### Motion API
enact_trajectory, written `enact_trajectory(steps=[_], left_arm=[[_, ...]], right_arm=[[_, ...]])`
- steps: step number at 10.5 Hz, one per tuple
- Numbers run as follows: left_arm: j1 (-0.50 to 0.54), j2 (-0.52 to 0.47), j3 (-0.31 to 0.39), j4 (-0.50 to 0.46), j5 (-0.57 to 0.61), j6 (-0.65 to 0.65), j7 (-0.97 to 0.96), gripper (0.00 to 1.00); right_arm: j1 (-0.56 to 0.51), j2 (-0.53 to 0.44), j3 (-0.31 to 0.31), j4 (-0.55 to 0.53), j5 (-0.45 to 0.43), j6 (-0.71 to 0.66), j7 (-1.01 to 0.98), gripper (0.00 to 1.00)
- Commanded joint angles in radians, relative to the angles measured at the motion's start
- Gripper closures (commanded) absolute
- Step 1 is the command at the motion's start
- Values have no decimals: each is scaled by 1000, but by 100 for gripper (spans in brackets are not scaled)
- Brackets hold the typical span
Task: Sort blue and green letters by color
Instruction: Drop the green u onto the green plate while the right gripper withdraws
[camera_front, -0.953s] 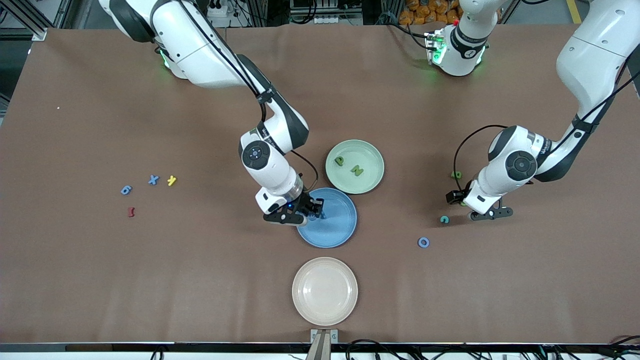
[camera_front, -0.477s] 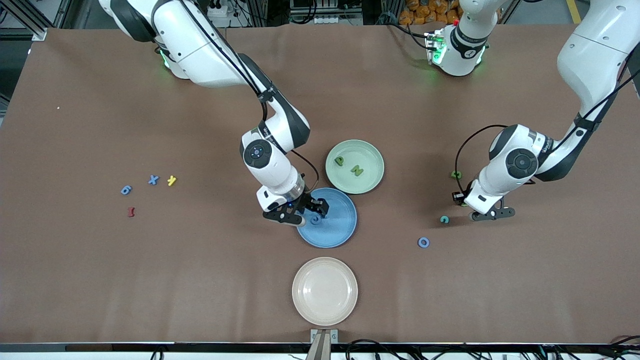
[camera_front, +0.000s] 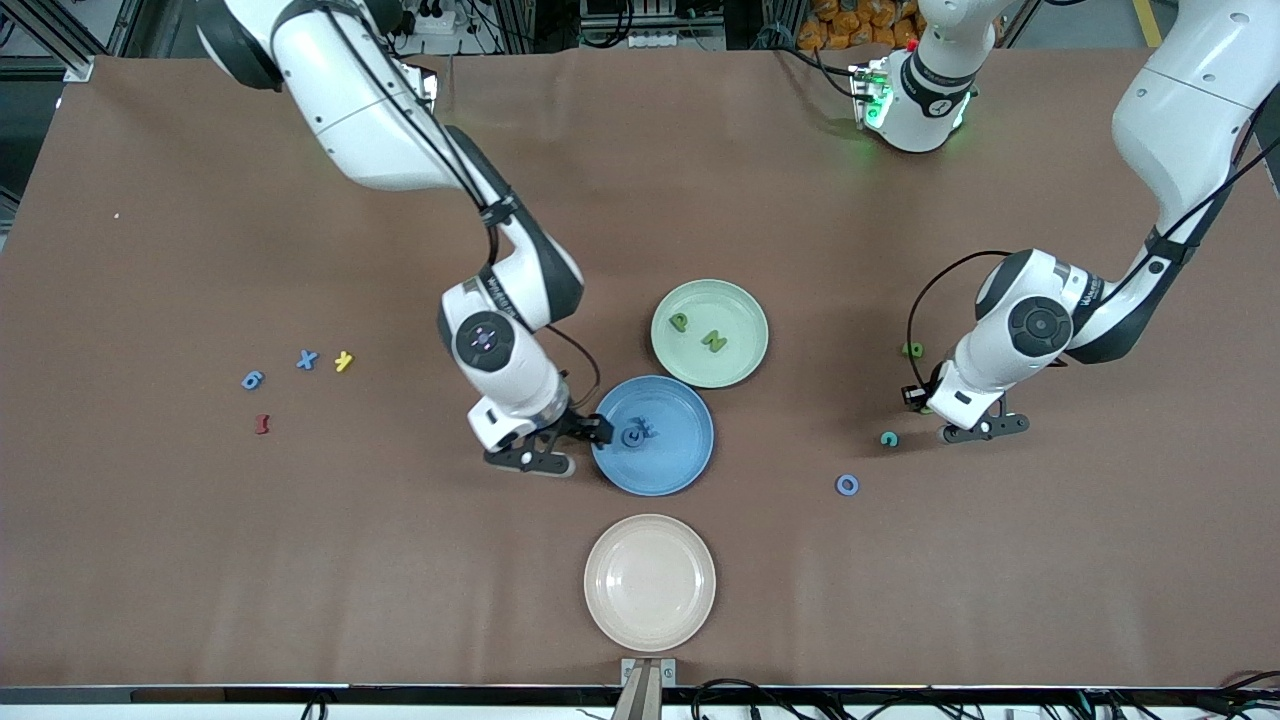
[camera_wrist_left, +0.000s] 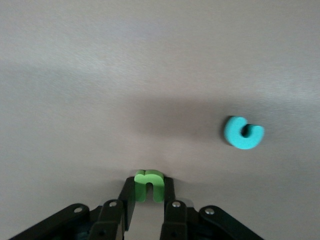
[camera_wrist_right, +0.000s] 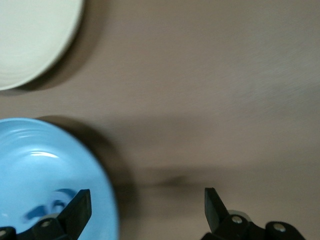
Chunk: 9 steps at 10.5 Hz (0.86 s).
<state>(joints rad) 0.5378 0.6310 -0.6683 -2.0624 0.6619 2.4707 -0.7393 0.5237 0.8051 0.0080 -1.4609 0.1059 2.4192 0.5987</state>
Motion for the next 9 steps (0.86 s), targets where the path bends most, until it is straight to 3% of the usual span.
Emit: enact_trajectory(steps=[1, 4, 6, 9], left_arm=[[-77, -11, -27, 2, 33, 2, -191, 100], [-128, -22, -144, -5, 31, -100, -382, 100], [-188, -19, -186, -7, 16, -142, -469, 100], [-251, -23, -230, 2, -40, -185, -563, 100]], right_arm=[[-103, -72, 10, -3, -25, -168, -213, 0], [-224, -171, 9, -6, -26, -374, -429, 0], [-325, -231, 7, -7, -29, -498, -561, 0], [-416, -320, -9, -7, -153, -647, -588, 0]])
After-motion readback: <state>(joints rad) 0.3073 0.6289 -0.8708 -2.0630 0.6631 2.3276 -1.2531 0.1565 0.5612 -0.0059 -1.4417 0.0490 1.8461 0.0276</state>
